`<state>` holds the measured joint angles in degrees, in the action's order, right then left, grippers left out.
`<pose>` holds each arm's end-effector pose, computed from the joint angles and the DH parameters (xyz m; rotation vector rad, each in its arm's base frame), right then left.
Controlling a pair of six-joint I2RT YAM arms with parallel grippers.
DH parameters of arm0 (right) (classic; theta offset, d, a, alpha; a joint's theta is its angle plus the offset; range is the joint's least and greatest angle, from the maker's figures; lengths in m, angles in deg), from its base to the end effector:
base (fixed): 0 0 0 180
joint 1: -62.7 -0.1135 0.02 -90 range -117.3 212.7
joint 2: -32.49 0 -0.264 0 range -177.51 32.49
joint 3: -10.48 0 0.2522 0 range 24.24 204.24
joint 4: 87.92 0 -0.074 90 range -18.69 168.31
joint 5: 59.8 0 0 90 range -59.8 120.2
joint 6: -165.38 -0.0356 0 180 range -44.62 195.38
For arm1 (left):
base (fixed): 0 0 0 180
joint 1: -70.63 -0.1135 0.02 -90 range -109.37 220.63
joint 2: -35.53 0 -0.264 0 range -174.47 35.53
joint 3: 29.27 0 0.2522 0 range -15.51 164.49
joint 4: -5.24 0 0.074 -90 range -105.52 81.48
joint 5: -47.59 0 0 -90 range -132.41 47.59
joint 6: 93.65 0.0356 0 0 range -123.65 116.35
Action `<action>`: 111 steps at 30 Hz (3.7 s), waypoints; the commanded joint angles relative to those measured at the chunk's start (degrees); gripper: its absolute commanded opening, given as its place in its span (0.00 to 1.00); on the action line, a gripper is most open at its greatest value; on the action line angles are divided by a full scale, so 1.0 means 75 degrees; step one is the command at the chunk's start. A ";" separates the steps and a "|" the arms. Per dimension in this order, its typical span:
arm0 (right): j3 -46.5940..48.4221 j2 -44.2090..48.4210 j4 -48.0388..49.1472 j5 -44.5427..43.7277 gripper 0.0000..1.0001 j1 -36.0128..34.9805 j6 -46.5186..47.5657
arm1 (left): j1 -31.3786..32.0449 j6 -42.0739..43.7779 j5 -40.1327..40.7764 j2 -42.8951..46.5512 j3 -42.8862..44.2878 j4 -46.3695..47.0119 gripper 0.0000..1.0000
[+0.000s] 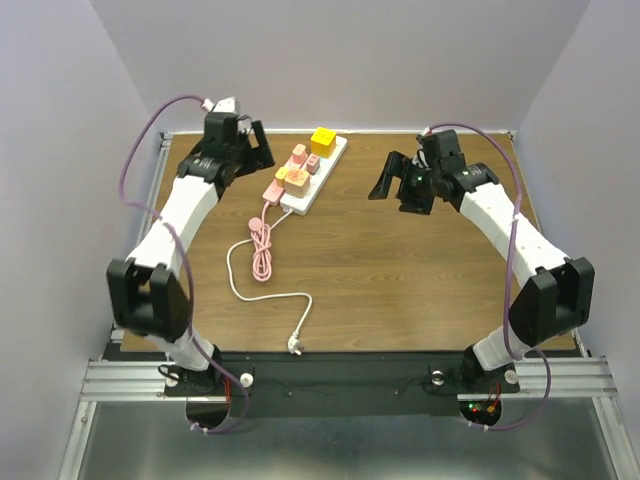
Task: Pull the plug off the socket
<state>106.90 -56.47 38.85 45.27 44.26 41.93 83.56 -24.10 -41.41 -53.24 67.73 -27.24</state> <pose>0.3204 0.1166 0.3325 0.1902 2.4557 0.7298 0.3548 -0.0808 0.3685 -0.1432 2.0067 -0.3566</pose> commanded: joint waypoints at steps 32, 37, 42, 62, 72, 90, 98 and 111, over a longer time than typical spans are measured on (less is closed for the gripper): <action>-0.1856 0.1081 -0.0164 -0.1084 1.00 -0.0460 -0.0274 | 0.1932 0.2246 0.1122 -0.5191 0.4312 -0.1277 0.95; -0.1833 0.0952 -0.0176 -0.1095 1.00 -0.0460 -0.0274 | 0.2096 0.2293 0.1110 -0.5250 0.3948 -0.1254 0.94; -0.1844 0.0859 -0.0164 -0.1095 1.00 -0.0460 -0.0321 | 0.2260 0.2293 0.0911 -0.5132 0.3702 -0.1149 0.76; -0.2196 0.1479 -0.0188 -0.1903 1.00 -0.0460 -0.0871 | 0.3851 0.1205 0.0114 -0.2675 -0.0385 0.0210 0.17; -0.2091 0.1292 -0.0374 -0.2805 1.00 -0.0460 -0.1456 | 0.5401 -0.0097 0.0299 -0.1571 -0.2110 0.0761 0.17; -0.1774 0.0870 -0.0879 -0.3509 1.00 -0.0460 -0.2055 | 0.5343 -0.1104 0.1308 -0.0281 -0.1186 -0.0033 0.99; -0.1903 0.0987 -0.0891 -0.3474 1.00 -0.0460 -0.2055 | 0.4956 -0.1388 0.2000 -0.1392 0.0782 -0.1371 0.83; -0.1259 0.0765 -0.0938 -0.3380 1.00 -0.0460 -0.2055 | 0.4909 0.1015 0.0887 -0.1640 -0.0457 0.0069 0.00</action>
<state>94.83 -50.11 32.03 20.35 41.23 27.13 120.39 -21.72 -32.67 -66.86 67.16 -30.30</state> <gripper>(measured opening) 0.999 0.017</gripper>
